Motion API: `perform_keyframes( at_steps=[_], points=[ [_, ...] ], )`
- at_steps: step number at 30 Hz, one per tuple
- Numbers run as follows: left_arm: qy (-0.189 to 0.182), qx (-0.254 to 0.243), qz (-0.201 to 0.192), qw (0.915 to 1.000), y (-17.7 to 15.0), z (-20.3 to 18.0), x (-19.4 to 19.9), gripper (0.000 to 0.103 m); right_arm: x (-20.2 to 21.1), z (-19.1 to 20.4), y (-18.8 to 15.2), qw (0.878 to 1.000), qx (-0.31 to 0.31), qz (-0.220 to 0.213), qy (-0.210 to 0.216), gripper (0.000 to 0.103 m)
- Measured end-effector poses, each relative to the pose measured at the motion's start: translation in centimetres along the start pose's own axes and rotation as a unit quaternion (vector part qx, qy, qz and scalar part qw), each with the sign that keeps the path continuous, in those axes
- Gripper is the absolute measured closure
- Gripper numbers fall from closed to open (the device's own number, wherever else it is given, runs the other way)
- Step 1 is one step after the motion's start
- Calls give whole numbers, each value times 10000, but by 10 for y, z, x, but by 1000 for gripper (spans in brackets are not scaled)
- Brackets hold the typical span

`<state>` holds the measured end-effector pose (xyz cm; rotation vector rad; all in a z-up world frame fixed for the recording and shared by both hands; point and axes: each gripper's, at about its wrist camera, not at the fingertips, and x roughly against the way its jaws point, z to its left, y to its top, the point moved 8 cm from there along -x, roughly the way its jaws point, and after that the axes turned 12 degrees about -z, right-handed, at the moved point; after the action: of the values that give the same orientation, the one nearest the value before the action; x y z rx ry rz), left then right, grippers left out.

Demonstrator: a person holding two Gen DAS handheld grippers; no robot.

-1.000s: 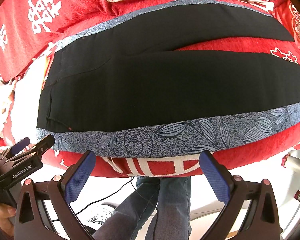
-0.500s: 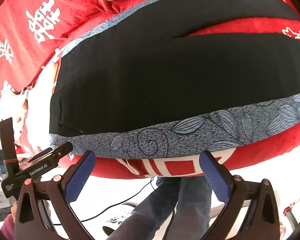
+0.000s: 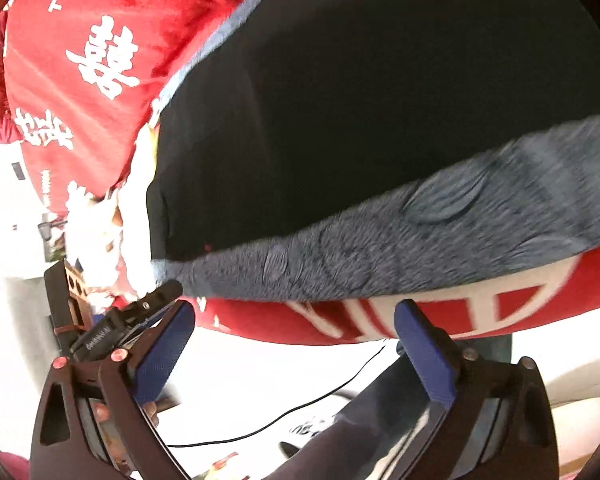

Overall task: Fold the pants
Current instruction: 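Grasp the waistband with the right gripper while the left gripper grasps it too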

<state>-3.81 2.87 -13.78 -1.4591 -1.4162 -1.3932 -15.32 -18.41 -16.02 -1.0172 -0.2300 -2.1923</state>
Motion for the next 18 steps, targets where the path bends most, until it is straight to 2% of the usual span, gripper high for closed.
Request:
perform_keyframes(
  at_steps=[1,2,3,7,8,9,10,11,15,18],
  points=[
    [-67,90,8,9999,-2,2,-2,0,-6,-2,-4,10000,-50,62,60,17],
    [-124,176,31,9998,-4,4,-4,0,-14,-6,-7,9998,-142,132,107,28],
    [-191,295,61,9994,-6,6,-6,0,-24,-11,-10,9992,-316,163,189,32],
    [-345,576,87,9977,-10,14,-10,0,-42,-18,-7,9937,-930,-29,630,34],
    [-399,638,84,9971,-11,15,-10,0,-45,-16,-6,9914,-1048,-87,774,43],
    [-467,721,81,9963,-11,15,-10,0,-47,-13,-6,9905,-1086,-107,838,61],
    [-496,777,84,9957,-11,14,-11,0,-49,-9,-6,9894,-1111,-93,934,72],
    [-547,869,92,9947,-9,12,-11,0,-50,-4,-5,9882,-1107,-91,1055,92],
    [-928,1469,139,9847,-2,8,-17,0,-31,19,1,9870,-894,-190,1322,93],
    [-1117,1959,143,9741,4,5,-25,0,-19,27,2,9872,-728,-139,1415,93]
  ],
)
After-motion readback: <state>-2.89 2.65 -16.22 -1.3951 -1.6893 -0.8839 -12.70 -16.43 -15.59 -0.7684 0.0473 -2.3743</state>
